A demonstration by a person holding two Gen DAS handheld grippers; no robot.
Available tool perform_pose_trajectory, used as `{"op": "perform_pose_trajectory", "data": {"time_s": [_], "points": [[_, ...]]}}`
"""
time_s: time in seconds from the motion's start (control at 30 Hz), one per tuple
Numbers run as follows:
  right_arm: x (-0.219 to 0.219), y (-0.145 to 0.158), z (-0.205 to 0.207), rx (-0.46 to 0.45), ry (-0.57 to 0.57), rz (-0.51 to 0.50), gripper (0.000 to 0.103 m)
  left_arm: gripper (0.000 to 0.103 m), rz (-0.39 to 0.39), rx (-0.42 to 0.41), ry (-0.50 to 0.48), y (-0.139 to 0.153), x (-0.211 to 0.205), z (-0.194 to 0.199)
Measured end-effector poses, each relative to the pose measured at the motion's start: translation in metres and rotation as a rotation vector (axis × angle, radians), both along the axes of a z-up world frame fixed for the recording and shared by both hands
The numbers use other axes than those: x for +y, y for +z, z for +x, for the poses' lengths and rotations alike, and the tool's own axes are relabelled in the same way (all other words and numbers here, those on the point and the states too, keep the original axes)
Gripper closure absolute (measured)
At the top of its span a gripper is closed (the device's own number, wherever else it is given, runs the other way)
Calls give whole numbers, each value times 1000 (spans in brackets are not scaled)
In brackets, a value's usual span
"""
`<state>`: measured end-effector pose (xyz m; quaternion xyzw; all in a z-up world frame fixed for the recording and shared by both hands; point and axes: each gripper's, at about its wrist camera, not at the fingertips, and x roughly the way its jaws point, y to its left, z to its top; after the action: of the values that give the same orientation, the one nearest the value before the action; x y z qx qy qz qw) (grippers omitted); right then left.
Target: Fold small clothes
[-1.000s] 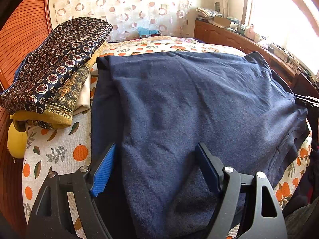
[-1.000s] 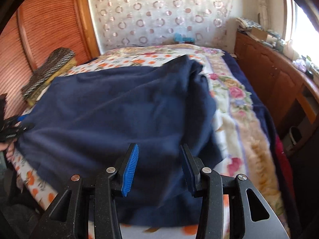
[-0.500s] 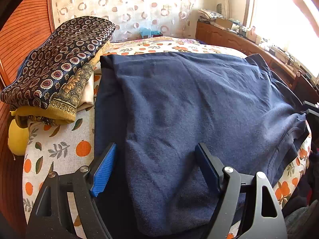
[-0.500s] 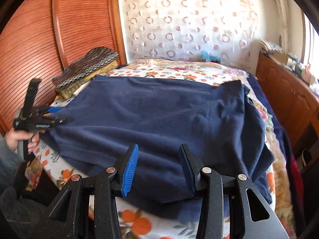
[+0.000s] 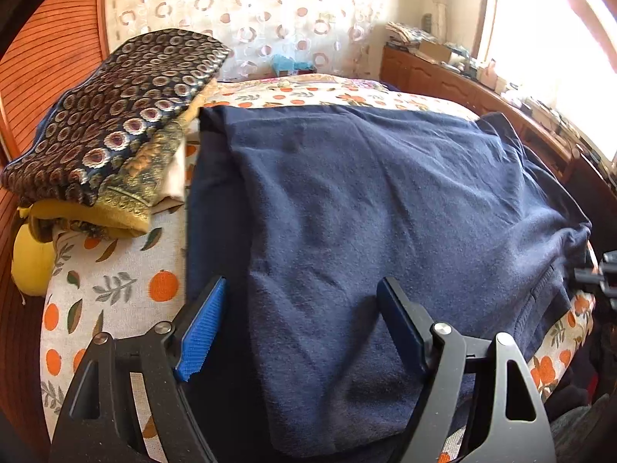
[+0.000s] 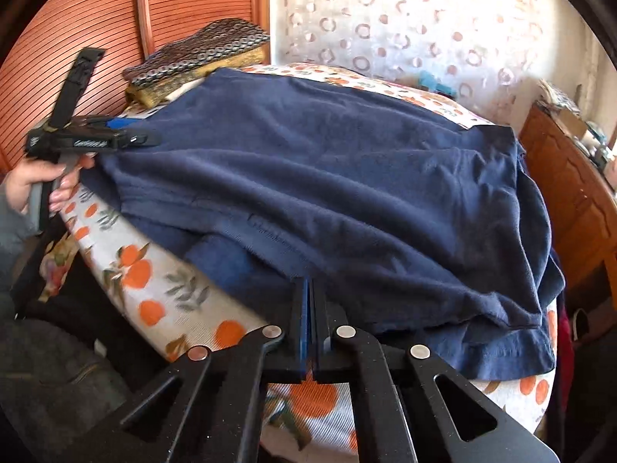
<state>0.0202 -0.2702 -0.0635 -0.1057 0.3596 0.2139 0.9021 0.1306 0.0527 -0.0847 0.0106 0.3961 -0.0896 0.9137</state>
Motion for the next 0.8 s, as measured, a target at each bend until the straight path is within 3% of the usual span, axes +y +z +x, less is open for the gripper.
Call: {"op": "perform_pose_trajectory", "data": {"time_s": [0.07,0.13,0.37,0.53,0.6,0.77,0.8], "points": [[0,-1,-9,14,34,14,103,24,-10,-63,55,9,8,-8],[-3,0,-14,22,38,15,103,24,-20,-86,48,14,11,-13],[-8,11,-17,-60,2,24,103,24,-11,-36,77,9,23,-15],[13,5,-9,-65,-12,4,81,24,-35,5,80,2,24,-13],[21,-1,-4,-65,-20,-25,79,24,-35,12,79,-1,24,-14],[27,-5,-2,-77,-16,-71,79,24,-16,11,76,-2,22,-15],[28,-5,-2,-73,-13,-71,94,24,-12,12,77,-2,21,-15]]}}
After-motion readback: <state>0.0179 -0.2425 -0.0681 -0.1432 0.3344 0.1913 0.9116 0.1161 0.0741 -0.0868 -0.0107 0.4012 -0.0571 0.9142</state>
